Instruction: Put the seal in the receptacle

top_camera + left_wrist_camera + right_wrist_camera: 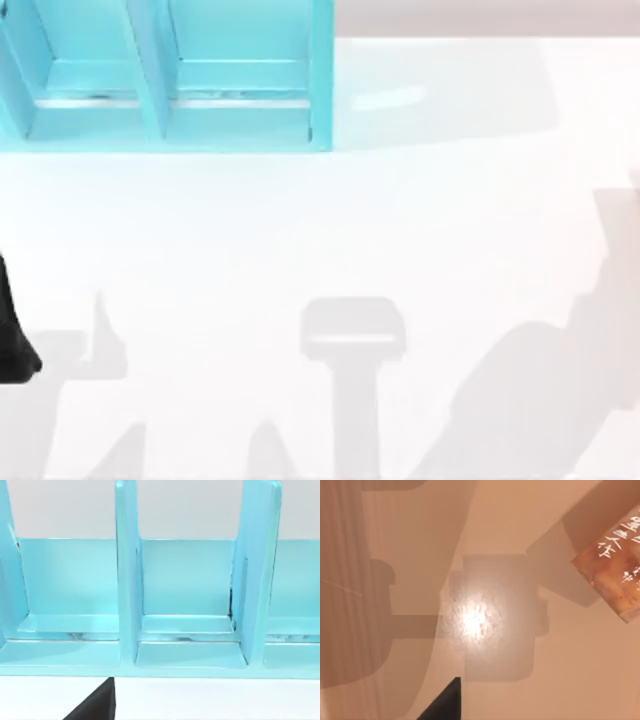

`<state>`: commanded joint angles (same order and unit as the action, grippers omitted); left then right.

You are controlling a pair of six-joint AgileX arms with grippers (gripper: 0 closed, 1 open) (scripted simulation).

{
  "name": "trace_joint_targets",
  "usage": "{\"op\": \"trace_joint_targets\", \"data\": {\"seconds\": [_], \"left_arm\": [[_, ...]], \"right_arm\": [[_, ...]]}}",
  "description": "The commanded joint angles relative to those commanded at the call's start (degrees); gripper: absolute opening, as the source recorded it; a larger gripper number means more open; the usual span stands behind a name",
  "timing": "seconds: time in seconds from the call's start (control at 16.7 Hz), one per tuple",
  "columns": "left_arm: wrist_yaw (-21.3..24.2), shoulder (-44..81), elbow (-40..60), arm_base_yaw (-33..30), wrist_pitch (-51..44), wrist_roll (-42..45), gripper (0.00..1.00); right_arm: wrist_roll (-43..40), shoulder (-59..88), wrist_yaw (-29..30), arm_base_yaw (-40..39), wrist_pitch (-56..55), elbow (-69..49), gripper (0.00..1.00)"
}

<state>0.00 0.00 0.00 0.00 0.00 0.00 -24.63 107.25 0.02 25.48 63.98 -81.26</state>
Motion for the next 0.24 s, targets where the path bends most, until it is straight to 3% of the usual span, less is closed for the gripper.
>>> {"op": "trace_joint_targets", "data": {"seconds": [0.24], "left_arm": [[0.0, 0.0, 0.0, 0.0, 0.0, 0.0, 1.0]], "right_arm": [[0.0, 0.0, 0.0, 0.0, 0.0, 0.0, 1.0]]}}
